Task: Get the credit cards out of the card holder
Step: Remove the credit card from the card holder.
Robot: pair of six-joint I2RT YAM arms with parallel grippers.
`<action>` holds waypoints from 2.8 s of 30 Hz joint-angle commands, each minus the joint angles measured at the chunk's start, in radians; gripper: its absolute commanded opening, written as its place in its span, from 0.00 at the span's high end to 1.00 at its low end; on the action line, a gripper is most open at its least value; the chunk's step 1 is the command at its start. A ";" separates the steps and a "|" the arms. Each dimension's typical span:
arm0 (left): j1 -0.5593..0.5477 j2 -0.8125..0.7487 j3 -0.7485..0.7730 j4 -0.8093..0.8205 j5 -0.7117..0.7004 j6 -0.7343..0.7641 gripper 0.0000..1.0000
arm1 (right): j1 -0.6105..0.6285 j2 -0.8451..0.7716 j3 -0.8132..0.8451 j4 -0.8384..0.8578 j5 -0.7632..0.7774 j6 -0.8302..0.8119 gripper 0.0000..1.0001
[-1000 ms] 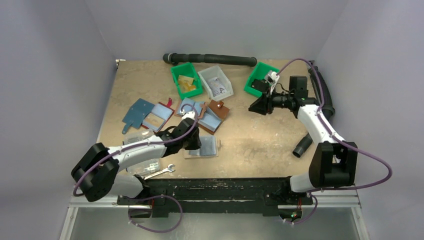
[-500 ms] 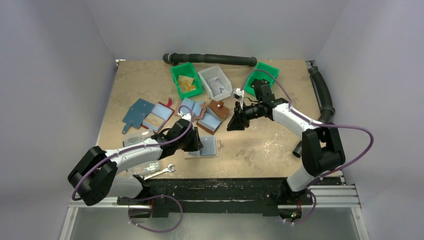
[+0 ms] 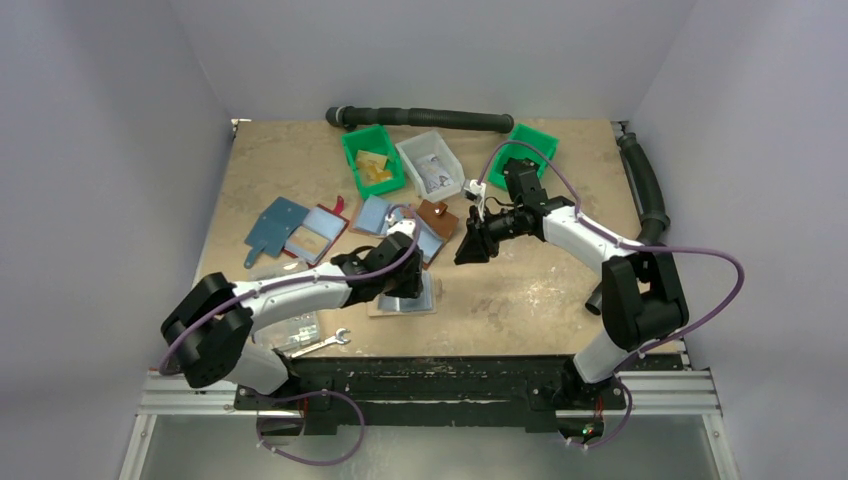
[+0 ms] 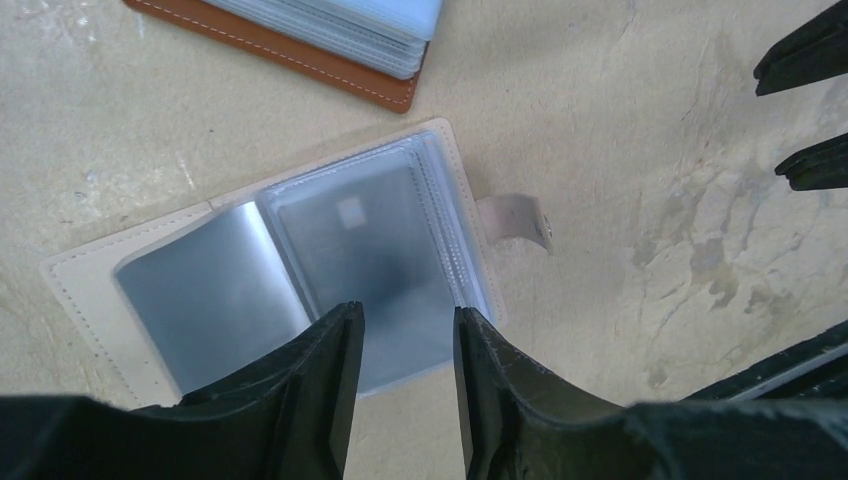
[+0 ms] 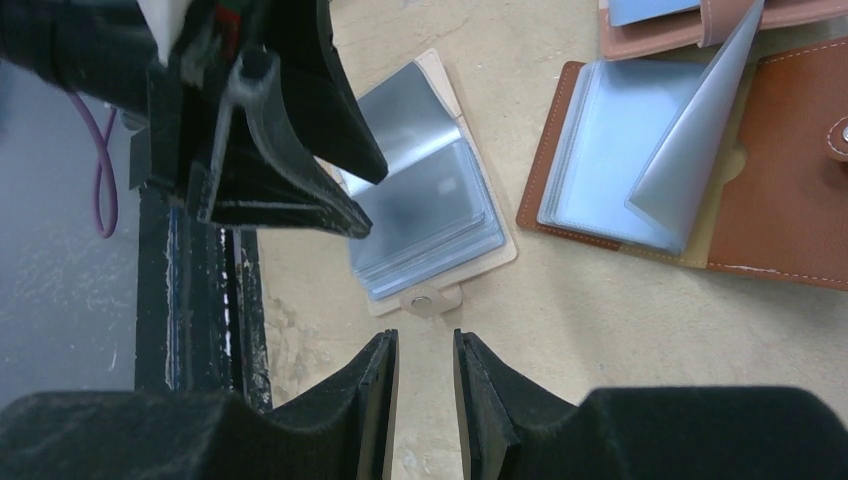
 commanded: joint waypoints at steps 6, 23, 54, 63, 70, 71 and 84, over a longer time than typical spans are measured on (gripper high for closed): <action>-0.086 0.130 0.143 -0.143 -0.202 0.032 0.58 | 0.004 0.000 0.037 -0.014 0.005 -0.023 0.66; -0.095 0.215 0.157 -0.161 -0.225 0.018 0.58 | 0.005 0.007 0.036 -0.016 0.000 -0.027 0.66; 0.085 -0.167 -0.300 0.229 0.001 -0.055 1.00 | 0.221 0.174 0.120 0.054 0.143 0.103 0.64; 0.096 -0.206 -0.343 0.281 -0.007 -0.089 1.00 | 0.328 0.271 0.278 -0.032 0.231 0.081 0.63; 0.104 -0.247 -0.376 0.288 -0.013 -0.107 1.00 | 0.402 0.337 0.314 -0.047 0.312 0.094 0.66; 0.106 -0.250 -0.378 0.287 -0.014 -0.108 1.00 | 0.409 0.343 0.314 -0.042 0.319 0.101 0.67; 0.109 -0.375 -0.356 0.137 -0.013 -0.124 0.66 | 0.445 0.454 0.442 -0.099 0.234 0.143 0.83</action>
